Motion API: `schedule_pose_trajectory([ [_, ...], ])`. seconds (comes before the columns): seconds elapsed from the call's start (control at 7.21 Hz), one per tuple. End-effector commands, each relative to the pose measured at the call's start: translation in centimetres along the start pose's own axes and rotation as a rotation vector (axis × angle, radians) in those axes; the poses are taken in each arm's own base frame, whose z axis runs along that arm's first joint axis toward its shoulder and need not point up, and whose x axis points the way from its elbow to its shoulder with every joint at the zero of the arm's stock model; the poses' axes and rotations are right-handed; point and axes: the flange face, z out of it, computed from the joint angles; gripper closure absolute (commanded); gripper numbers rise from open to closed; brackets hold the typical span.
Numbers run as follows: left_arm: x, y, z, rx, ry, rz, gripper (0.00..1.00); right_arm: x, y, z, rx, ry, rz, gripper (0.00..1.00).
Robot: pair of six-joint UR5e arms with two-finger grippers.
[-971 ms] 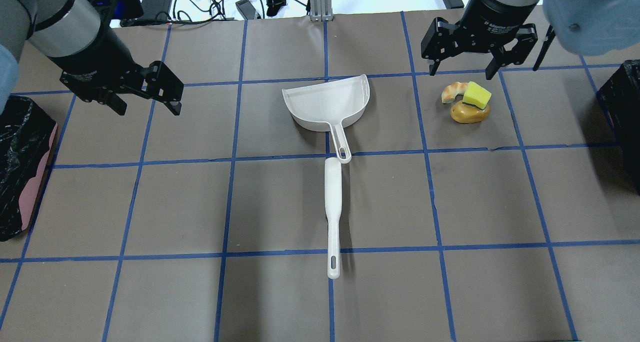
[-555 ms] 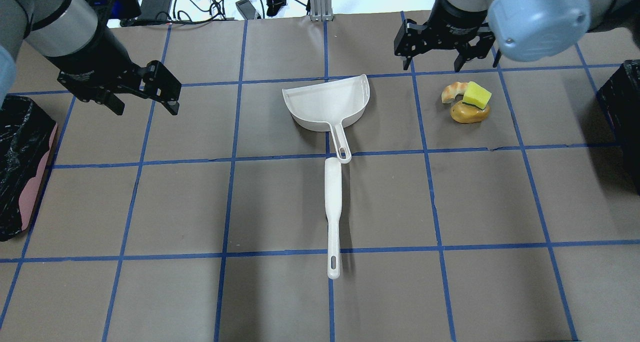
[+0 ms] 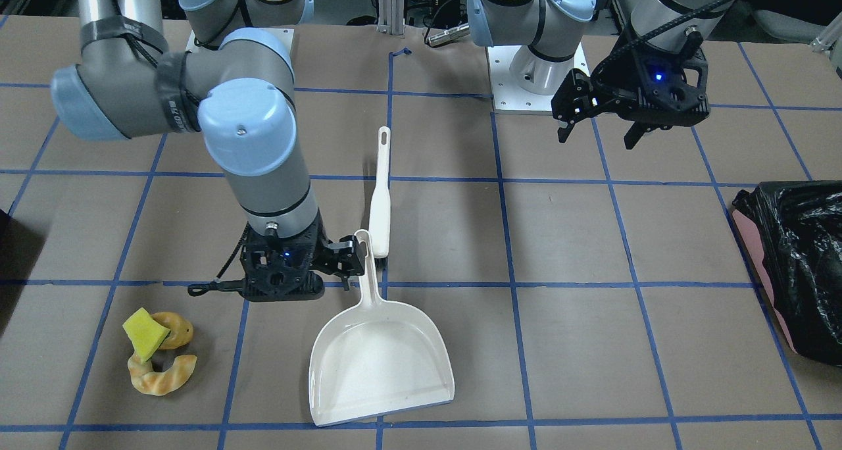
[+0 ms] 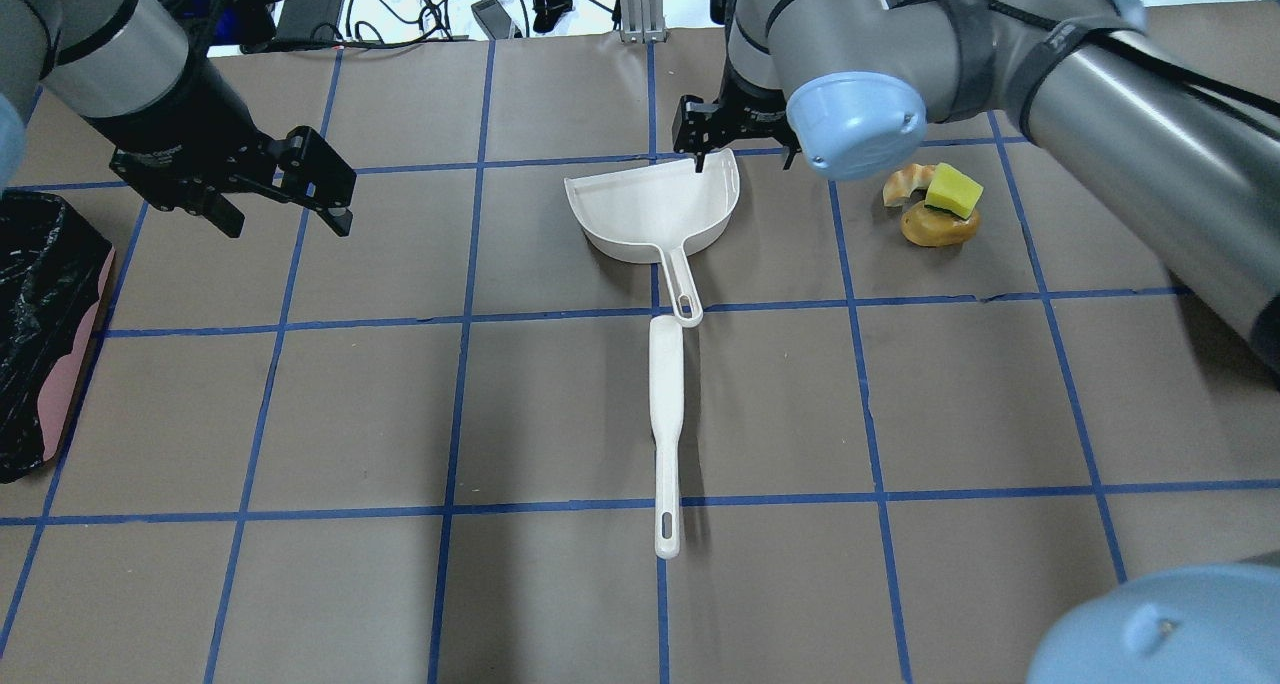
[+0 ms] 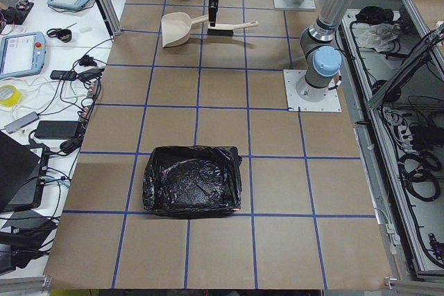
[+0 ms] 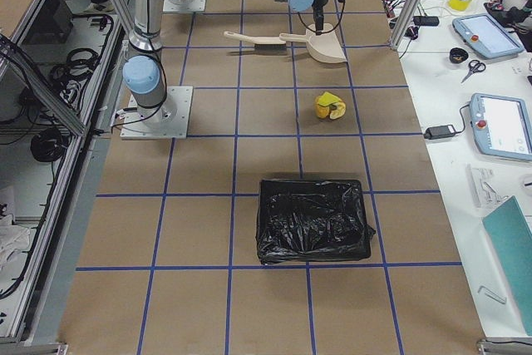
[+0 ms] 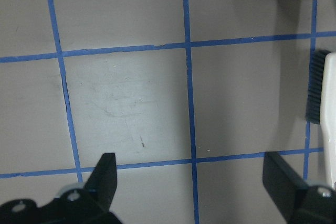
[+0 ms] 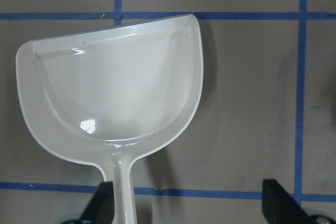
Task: Sweep and dump trash in nearest bin
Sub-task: 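Grasp the white dustpan handle with right gripper while left reaches for brush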
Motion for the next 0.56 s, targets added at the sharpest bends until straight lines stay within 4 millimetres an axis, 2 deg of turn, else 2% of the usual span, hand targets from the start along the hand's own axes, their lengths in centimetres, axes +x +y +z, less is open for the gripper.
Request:
schedule_pose_trajectory([
  [0.0,0.6,0.2,0.5,-0.017,0.006,0.011,0.0,-4.0,2.0,3.2,-0.054,0.004,-0.074,0.03],
  [0.14,0.8,0.8,1.4,-0.036,0.017,-0.001,0.0,-6.0,3.7,4.5,-0.08,0.006,-0.111,0.03],
  [0.28,0.9,0.9,2.7,-0.057,0.019,-0.005,0.0,-6.6,4.4,5.9,-0.088,0.009,-0.146,0.08],
  [0.42,0.9,1.2,3.3,-0.072,0.022,-0.003,0.0,-6.4,5.3,8.2,-0.115,0.011,-0.204,0.11],
])
